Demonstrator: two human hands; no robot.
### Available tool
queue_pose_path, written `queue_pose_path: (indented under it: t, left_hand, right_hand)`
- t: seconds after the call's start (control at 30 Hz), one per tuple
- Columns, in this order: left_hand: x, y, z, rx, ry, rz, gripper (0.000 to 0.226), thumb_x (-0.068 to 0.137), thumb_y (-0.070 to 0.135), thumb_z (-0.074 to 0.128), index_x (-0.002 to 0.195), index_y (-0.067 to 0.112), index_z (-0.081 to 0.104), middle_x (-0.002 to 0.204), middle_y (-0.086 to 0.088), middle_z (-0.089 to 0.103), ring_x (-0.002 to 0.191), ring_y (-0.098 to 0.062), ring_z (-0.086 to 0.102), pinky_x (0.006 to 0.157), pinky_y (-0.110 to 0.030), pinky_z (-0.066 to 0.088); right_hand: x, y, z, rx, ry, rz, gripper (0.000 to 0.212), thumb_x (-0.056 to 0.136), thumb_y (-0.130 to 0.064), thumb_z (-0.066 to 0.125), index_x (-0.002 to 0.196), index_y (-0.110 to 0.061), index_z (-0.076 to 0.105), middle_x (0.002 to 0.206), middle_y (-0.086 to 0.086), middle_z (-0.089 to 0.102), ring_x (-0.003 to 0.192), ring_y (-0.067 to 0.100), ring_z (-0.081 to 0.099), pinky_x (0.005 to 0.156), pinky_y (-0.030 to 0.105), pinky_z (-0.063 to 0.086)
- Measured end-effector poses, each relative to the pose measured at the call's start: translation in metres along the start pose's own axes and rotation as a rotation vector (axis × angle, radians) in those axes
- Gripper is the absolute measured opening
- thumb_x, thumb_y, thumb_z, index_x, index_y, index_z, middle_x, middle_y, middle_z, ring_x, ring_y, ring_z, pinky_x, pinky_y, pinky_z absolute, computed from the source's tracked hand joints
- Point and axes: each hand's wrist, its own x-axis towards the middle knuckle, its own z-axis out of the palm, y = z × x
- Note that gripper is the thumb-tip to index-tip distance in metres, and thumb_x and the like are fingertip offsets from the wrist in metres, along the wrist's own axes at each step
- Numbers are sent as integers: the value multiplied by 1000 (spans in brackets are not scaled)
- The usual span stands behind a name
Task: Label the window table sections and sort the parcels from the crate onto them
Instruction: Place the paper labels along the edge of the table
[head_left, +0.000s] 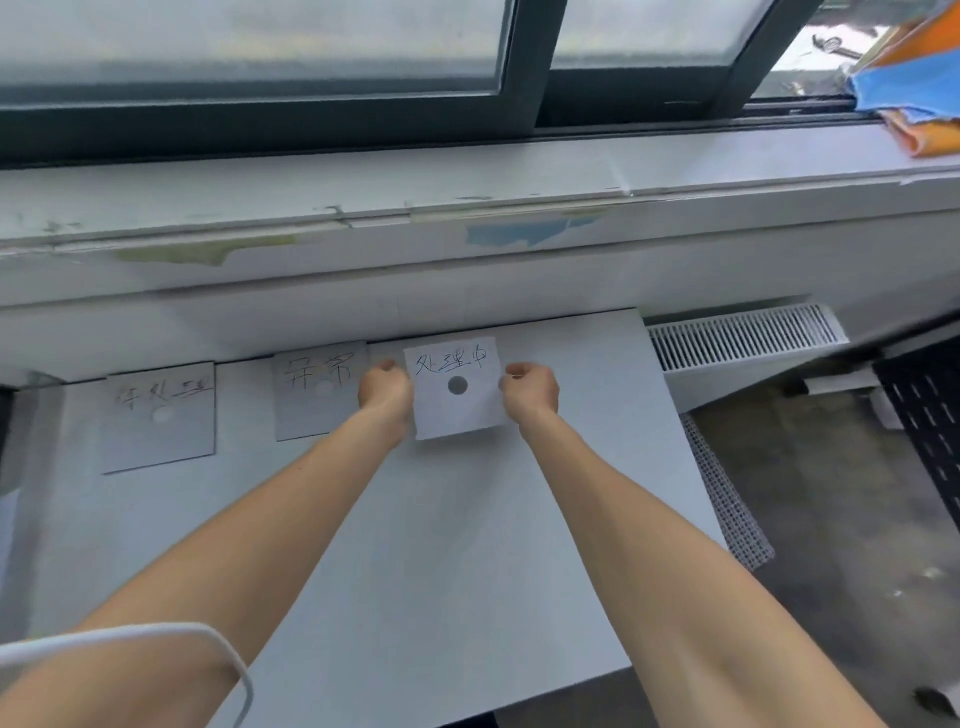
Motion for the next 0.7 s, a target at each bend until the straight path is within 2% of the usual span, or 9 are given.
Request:
queue_pose_path:
  t: [0.13, 0.37, 0.57, 0.7]
  left_hand:
    - [15, 1, 19, 19, -12, -15, 43, 100, 18, 33, 142, 21, 45, 136, -7, 57, 122, -30, 55, 107, -43, 41]
    - [35, 2, 39, 30, -12, -12, 45, 100, 17, 34, 144, 20, 44, 141, -8, 53, 130, -30, 49, 111, -45, 38]
    - [44, -3, 45, -2, -15, -8, 46, 99, 15, 38, 144, 22, 44, 140, -11, 54, 127, -31, 51, 104, -39, 41]
    - [47, -5, 47, -40, -6, 21, 49, 98, 12, 38, 146, 21, 43, 138, -13, 55, 108, -28, 55, 93, -32, 42]
  right_hand:
    - [24, 0, 0, 9, -22, 12, 36, 93, -11, 55, 128, -11, 63, 128, 10, 65, 117, 30, 61, 101, 39, 50]
    - [48, 0, 4, -11, -38, 37, 37, 94, -13, 54, 130, -12, 61, 131, 10, 63, 117, 29, 60, 100, 36, 49]
    - [51, -2, 7, -29, -48, 17, 38, 95, -13, 52, 133, -10, 59, 134, 10, 61, 121, 29, 59, 99, 33, 48]
    - [48, -3, 9, -49, -42, -1, 40, 95, -13, 52, 134, -9, 58, 135, 9, 60, 123, 28, 57, 101, 35, 47]
